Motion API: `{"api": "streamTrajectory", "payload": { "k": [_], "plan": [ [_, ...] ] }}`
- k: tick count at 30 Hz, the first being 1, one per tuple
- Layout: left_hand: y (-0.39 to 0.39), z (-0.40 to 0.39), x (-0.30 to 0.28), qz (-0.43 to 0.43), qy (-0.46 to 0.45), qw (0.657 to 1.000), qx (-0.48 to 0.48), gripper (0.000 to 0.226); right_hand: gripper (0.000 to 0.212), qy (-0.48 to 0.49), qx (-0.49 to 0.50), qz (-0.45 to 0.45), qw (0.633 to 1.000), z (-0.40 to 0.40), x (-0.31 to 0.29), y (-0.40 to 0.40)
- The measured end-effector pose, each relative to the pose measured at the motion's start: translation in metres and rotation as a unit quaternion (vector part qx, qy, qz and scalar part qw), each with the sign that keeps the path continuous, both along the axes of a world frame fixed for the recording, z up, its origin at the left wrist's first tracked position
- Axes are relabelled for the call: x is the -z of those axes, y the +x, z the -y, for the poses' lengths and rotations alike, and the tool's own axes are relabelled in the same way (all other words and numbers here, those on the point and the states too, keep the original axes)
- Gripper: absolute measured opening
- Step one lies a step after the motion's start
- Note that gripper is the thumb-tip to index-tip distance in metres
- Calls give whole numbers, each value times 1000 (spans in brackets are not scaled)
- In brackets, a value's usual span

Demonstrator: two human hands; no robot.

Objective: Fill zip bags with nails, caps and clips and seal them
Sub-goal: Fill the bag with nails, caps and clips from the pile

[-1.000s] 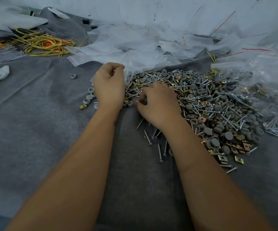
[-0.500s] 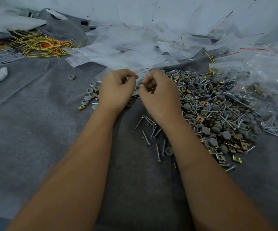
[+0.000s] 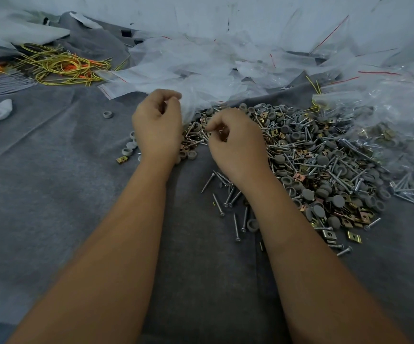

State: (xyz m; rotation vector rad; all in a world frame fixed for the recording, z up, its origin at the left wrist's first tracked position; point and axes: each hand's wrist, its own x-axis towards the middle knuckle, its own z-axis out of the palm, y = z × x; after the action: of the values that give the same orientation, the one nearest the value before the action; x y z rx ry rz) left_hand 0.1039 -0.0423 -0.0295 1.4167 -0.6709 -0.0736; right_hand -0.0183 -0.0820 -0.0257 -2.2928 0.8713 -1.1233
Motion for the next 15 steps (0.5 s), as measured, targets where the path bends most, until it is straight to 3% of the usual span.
{"api": "streamTrajectory", "payload": {
  "k": [3, 7, 15],
  "plan": [
    [2, -3, -1, -3, -34, 999, -38, 21, 22, -35, -48, -119, 991, -3, 0, 3],
    [2, -3, -1, -3, 6, 1000, -15, 21, 24, -83, -69, -253, 962, -4, 3, 6],
    [-2, 0, 0, -26, 41, 998, 49, 20, 20, -86, -50, -263, 960, -3, 5, 4]
  ]
}}
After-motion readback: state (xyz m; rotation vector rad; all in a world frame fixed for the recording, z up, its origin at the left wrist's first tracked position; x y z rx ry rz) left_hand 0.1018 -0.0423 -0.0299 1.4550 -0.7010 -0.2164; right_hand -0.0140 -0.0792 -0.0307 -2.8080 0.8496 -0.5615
